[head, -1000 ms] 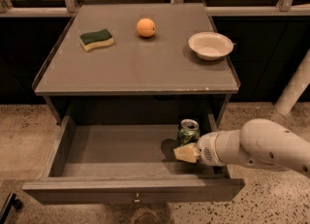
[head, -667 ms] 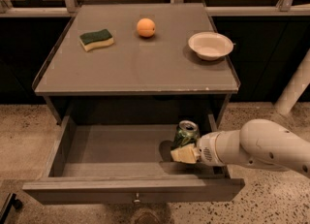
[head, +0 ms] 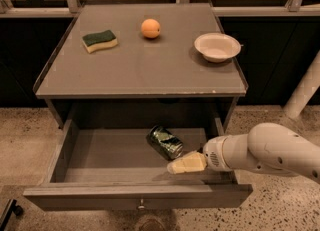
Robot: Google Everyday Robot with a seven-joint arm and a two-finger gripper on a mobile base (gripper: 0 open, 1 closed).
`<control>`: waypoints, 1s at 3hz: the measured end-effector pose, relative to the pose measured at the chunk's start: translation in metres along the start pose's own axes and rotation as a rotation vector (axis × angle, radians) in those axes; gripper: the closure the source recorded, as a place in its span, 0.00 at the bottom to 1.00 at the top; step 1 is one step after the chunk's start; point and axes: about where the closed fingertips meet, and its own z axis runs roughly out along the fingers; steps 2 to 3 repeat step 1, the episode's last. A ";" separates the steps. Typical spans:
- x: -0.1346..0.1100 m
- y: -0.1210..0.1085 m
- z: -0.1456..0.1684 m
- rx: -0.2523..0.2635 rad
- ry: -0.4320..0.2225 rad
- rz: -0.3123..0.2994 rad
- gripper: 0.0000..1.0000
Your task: Place green can into top drawer
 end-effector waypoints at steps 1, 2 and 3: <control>0.000 0.000 0.000 0.000 0.000 0.000 0.00; 0.000 0.000 0.000 0.000 0.000 0.000 0.00; 0.000 0.000 0.000 0.000 0.000 0.000 0.00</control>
Offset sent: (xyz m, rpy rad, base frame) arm 0.0000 0.0000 0.0000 0.0000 0.0000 0.0000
